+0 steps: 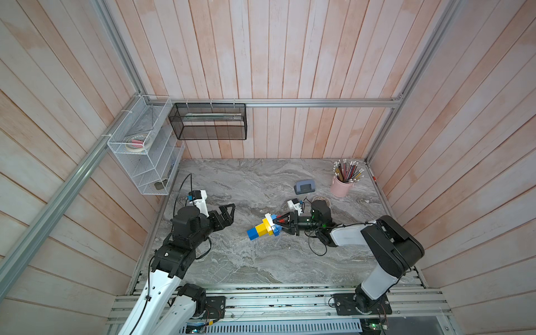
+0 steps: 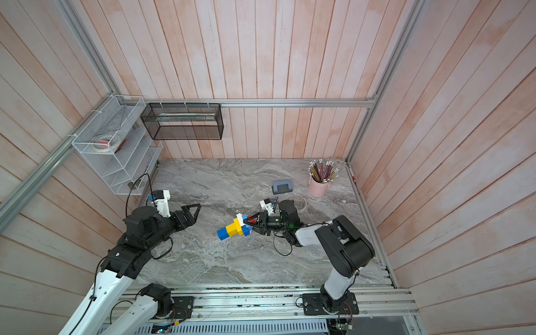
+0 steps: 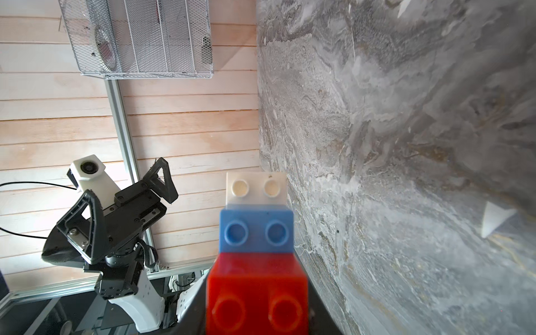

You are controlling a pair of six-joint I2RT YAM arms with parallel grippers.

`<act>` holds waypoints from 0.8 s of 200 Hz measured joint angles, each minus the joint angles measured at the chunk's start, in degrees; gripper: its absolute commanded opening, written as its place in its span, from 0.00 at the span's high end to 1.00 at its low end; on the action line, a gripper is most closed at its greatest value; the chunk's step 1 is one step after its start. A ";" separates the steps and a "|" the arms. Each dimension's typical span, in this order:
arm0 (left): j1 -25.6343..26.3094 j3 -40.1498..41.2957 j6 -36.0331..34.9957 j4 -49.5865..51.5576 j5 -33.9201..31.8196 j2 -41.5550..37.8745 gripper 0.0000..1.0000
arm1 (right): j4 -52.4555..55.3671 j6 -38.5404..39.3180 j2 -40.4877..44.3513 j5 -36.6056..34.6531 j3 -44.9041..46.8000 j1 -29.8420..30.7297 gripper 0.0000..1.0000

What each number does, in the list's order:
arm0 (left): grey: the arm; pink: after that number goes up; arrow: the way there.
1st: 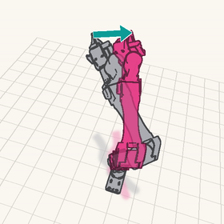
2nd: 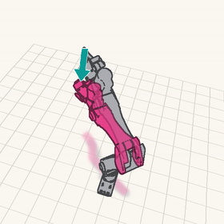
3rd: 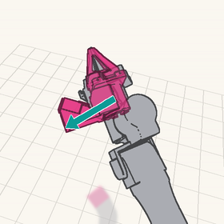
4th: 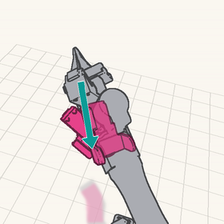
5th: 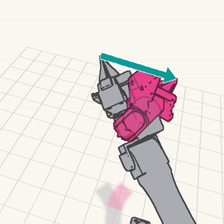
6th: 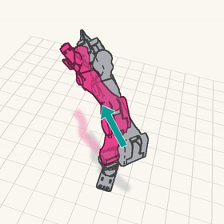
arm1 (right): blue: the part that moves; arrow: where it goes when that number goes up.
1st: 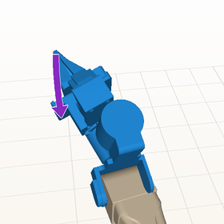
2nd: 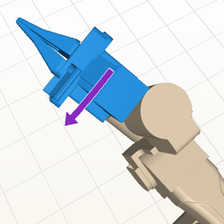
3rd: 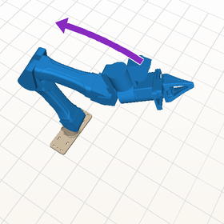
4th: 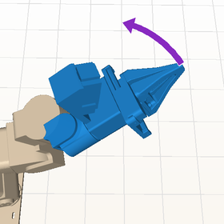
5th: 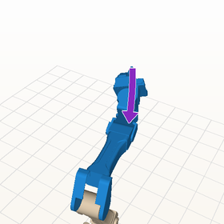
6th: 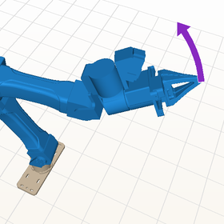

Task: Assemble a spoon with lego
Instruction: Place the lego brick at the center of the board.

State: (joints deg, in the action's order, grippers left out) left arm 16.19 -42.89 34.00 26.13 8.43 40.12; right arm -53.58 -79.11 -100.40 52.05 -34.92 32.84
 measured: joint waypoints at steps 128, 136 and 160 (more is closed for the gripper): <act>0.00 1.62 0.02 0.11 -1.42 -2.47 0.00 | -15.08 -14.16 -18.53 0.44 -0.48 2.27 0.60; 0.00 1.64 0.02 0.15 -1.42 -2.73 0.00 | -14.47 -13.99 -18.53 0.33 -0.81 2.45 0.56; 0.00 1.79 0.02 0.48 -1.42 -3.41 0.00 | -12.96 -13.38 -18.29 0.07 -1.57 2.97 0.43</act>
State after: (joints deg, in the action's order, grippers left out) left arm 16.19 -41.10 34.02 26.61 7.01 36.71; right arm -66.54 -92.49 -118.69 52.12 -36.49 35.81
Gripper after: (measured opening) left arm 0.998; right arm 0.528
